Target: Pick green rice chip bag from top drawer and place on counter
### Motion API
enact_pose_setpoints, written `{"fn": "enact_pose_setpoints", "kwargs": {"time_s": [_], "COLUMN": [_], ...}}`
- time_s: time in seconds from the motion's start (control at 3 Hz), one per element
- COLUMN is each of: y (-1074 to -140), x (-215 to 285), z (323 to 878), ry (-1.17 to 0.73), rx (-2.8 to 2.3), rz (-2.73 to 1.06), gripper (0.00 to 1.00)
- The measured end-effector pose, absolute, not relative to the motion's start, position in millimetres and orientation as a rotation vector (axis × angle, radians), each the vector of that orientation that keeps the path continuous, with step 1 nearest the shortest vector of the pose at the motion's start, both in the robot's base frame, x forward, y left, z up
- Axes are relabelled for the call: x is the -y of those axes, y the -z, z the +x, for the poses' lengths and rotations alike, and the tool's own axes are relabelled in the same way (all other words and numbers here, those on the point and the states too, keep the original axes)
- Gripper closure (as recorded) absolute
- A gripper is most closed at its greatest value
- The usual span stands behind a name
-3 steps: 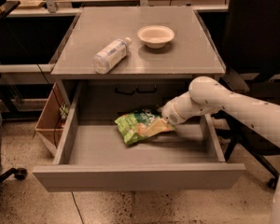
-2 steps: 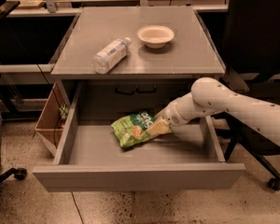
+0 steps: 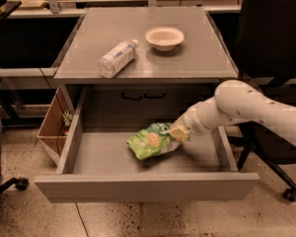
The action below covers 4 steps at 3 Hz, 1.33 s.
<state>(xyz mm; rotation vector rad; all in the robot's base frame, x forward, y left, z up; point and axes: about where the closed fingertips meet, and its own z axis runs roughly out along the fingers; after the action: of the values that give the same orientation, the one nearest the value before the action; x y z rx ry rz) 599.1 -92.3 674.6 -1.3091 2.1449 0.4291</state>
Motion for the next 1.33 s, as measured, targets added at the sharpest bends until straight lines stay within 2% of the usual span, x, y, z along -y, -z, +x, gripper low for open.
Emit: {"fn": "enact_pose_setpoints", "kwargs": {"time_s": [0.67,1.0,1.33], "y": [-747.2,-770.6,-821.2], "x": [143.7,168.0,221.9], "z": [549.4,543.3,553.1], "ry": [-0.291,-0.231,-0.097], "rx": [-2.141,-2.155,-2.166], "rz": [-1.318,-1.307,-1.245], "gripper": [1.00,1.00,1.00]}}
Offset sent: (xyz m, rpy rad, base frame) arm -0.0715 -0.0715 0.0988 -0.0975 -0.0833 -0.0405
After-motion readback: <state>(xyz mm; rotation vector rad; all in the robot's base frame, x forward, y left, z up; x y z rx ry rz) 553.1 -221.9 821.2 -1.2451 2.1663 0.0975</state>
